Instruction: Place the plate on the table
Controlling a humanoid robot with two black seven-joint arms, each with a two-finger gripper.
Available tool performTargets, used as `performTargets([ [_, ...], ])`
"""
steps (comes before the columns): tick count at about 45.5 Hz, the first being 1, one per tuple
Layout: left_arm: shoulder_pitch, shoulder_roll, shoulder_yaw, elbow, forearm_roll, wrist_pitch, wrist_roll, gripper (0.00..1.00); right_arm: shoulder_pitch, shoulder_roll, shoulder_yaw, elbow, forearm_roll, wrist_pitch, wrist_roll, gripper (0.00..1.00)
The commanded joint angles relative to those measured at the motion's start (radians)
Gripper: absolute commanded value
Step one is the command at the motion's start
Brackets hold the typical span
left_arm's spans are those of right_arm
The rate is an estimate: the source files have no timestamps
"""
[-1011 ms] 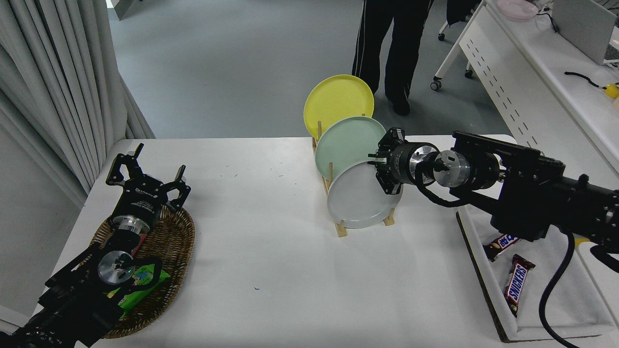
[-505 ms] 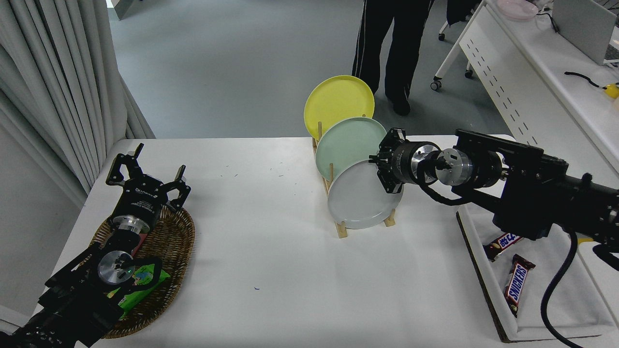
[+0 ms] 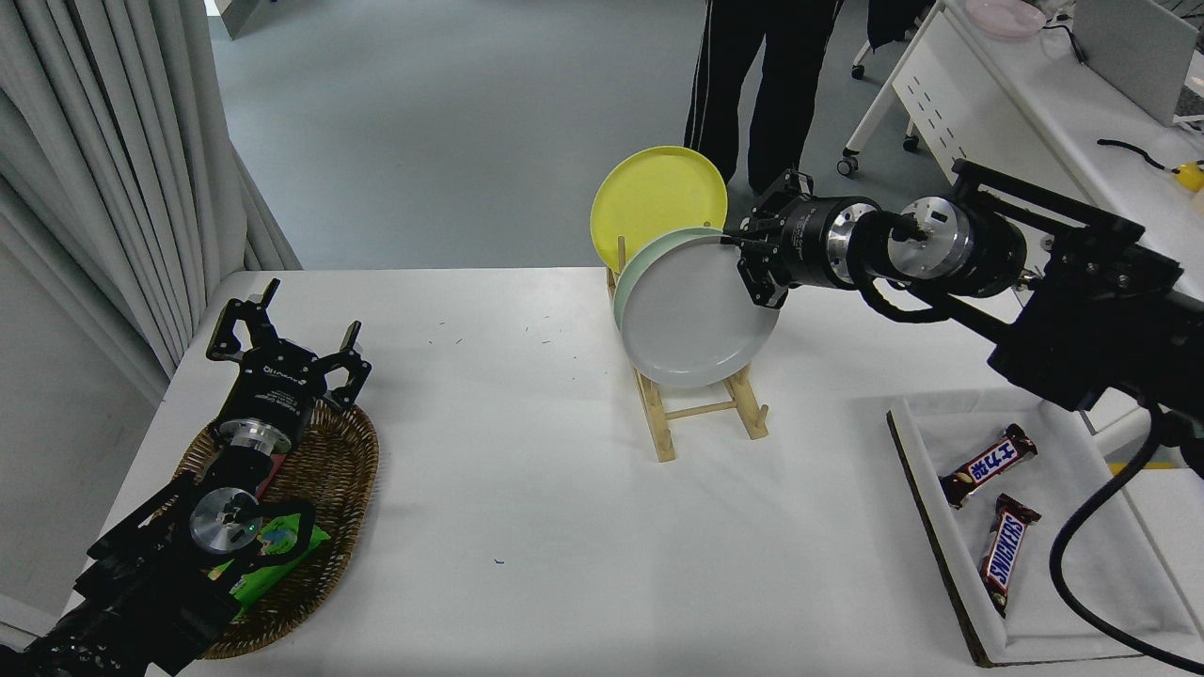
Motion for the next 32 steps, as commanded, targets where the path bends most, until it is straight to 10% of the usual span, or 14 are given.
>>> performTargets([
  [1,0.000,0.000,0.000,0.000,0.000,0.000,0.000,1.00,-0.019,-0.034,0.052,0.107,0.174,-0.155,-0.030,0.00],
  [11,0.000,0.000,0.000,0.000,0.000,0.000,0.000,1.00,-0.033,-0.035,0.061,0.151,0.372,-0.375,-0.032,0.00],
  [32,0.000,0.000,0.000,0.000,0.000,0.000,0.000,1.00,-0.235,-0.043,0.087,0.198,0.431,-0.375,-0.141,0.00],
])
